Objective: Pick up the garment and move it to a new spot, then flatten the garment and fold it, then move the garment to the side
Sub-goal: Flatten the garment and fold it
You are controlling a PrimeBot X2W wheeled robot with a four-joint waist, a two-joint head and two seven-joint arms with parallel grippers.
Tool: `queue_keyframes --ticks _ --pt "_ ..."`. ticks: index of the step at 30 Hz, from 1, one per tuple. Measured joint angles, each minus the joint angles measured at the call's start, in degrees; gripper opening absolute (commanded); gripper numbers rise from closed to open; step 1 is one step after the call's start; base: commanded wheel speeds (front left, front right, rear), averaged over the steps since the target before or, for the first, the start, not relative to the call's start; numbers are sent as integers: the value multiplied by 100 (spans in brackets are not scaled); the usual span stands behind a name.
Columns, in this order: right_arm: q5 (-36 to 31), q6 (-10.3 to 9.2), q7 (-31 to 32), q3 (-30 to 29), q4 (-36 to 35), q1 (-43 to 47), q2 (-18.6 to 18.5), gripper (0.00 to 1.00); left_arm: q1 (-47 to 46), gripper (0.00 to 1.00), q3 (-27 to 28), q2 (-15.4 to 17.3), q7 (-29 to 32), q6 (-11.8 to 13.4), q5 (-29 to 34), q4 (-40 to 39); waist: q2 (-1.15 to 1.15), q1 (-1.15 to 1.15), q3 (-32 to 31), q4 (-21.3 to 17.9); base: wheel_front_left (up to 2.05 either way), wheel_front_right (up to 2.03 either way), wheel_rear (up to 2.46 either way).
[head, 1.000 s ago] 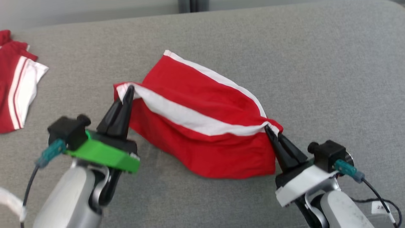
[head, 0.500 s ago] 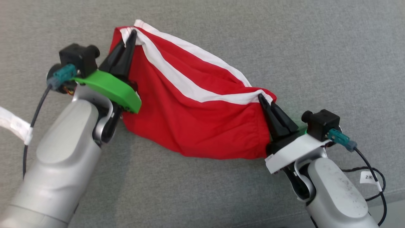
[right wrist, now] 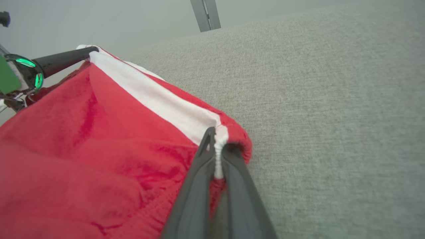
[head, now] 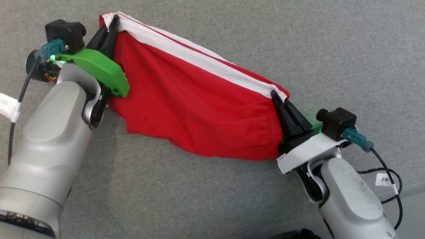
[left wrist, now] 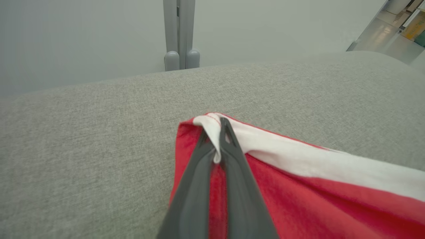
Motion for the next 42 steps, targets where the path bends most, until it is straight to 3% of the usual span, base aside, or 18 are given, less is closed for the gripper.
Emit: queue_keyframes --ticks 3,4,5,6,7,8,9,10,20,30,42 --pt "-3 0 -23 -10 42 1 11 0 -62 0 -116 -43 -4 0 -16 203 0 0 -28 -5 0 0 0" --pt "-16 0 -23 -18 45 2 12 35 -64 0 -158 -56 3 0 -54 236 0 0 -40 -5 0 0 0" --pt "-35 0 -24 -33 43 7 12 45 -64 0 -213 -74 4 0 -71 263 0 0 -60 -3 0 0 0" --pt "-48 0 -24 -53 36 18 13 99 -65 7 -257 -89 2 0 -94 269 0 0 -84 0 0 0 0" --pt "-91 0 -24 -67 25 34 13 100 -65 20 -301 -97 -4 0 -112 271 0 0 -106 3 0 0 0" --pt "-168 0 -24 -97 11 66 13 100 -65 51 -367 -105 -15 0 -131 270 0 0 -137 8 0 0 0" --pt "-215 0 -24 -130 -12 112 14 100 -64 70 -421 -110 -23 0 -164 265 0 0 -170 13 0 0 0" --pt "-241 0 -25 -147 -32 151 15 100 -62 100 -459 -114 -24 0 -201 261 0 0 -201 18 0 0 0" --pt "-570 0 80 -392 -337 722 16 100 317 100 -943 45 44 0 -603 171 0 0 -706 79 0 0 0" --pt "-954 0 514 -902 -1048 1436 14 100 898 100 -1047 264 521 0 -1088 434 0 0 -1201 126 0 0 0" --pt "-1073 0 894 -1018 -1923 1612 10 100 1011 100 -1005 320 1204 0 -1539 493 0 0 -1115 -51 0 0 0"
